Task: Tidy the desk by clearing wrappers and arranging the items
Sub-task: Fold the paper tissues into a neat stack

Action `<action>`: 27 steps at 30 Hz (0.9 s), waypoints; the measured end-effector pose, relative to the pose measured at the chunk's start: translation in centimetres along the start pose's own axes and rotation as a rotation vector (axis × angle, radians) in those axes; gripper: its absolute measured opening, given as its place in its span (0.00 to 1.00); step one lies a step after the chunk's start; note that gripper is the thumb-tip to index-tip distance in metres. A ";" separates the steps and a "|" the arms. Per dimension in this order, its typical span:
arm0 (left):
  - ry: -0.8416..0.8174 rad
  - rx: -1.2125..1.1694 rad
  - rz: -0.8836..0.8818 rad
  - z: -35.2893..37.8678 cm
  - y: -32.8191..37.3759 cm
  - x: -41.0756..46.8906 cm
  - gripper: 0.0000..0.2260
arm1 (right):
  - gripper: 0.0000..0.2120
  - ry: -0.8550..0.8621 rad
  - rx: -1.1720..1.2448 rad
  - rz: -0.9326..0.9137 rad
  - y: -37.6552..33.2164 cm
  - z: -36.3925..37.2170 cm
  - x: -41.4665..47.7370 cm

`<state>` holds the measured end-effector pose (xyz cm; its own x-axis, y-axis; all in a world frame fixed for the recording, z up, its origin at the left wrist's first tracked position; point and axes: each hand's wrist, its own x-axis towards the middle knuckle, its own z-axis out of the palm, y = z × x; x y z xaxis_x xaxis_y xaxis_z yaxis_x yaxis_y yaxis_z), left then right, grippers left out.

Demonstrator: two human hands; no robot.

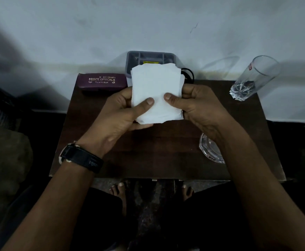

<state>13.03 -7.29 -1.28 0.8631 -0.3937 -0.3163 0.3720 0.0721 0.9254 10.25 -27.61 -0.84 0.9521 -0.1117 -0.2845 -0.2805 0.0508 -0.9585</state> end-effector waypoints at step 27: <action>0.041 -0.187 -0.212 0.2 1.2 0.2 0.27 | 0.17 0.027 -0.227 -0.237 0.0 0.1 -0.1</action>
<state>13.55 -7.47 -0.20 0.7712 -0.3805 -0.5103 0.5987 0.1612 0.7846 10.12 -27.54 -0.83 0.9914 -0.1205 -0.0509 -0.0747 -0.2020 -0.9765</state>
